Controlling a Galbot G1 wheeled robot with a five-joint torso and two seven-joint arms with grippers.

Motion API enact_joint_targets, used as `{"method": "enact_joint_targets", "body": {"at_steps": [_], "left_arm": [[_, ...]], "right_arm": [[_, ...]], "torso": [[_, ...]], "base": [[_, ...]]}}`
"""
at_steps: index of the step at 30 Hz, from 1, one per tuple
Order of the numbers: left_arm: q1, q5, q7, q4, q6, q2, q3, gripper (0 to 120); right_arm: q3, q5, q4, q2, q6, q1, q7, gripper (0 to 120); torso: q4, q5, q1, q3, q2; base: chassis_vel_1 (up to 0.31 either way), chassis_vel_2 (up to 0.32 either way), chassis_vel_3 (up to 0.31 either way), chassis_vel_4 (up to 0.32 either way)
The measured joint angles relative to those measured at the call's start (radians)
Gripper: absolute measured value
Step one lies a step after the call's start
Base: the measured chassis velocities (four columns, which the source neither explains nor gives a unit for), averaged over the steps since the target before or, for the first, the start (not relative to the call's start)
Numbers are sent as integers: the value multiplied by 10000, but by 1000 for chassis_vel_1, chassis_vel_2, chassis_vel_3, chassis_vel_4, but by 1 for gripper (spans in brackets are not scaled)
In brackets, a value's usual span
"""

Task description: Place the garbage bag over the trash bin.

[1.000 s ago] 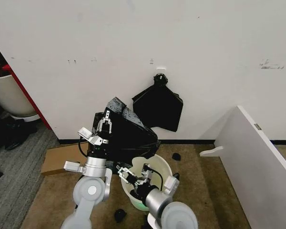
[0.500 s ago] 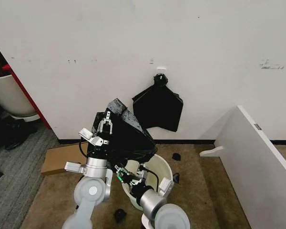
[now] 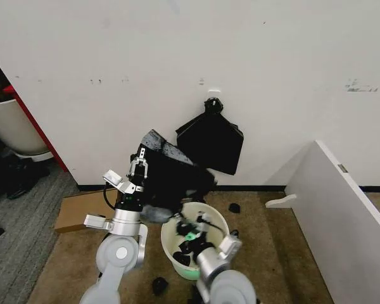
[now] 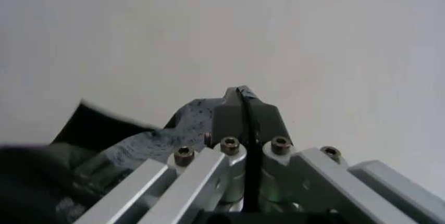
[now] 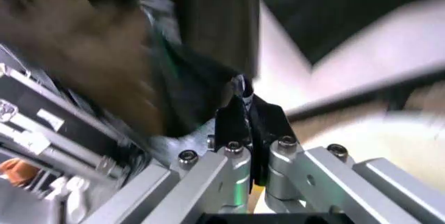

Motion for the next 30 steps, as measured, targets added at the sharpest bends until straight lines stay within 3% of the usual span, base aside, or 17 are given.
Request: {"method": "enact_joint_targets", "body": {"at_steps": [5,10,17,23,30], "left_arm": [[434,259,-62,65,-258,147,64,0],[1012,1322,-487,-75,-364,354,115,0],[2465,2212,-1165,-1233,-89,746,190,0],[3620,2457,-2212,-2625,573,1074,246,0],[3373,1999,-3053,-2244,1234,1146,386,0]], "right_arm": [[935,-636,1848,-1071,-293,-294,368,0],[1420,-758,3169,-1839,-1085,-221,1116,0],[2010,-1112,3390,-2299,-2319,-55,1490,0],[2761,310,3369,-2319,-3813,309,2467,0],[2806,407,3347,-2367,-4646,366,2918,0]], "torso": [[0,-1,0,0,0],[0,-1,0,-1,0],[0,0,-1,-1,0],[3,1,-1,-1,0],[0,-3,-1,-1,0]], "base": [[0,0,0,0],[0,0,0,0],[0,0,0,0],[0,0,0,0],[0,0,0,0]]}}
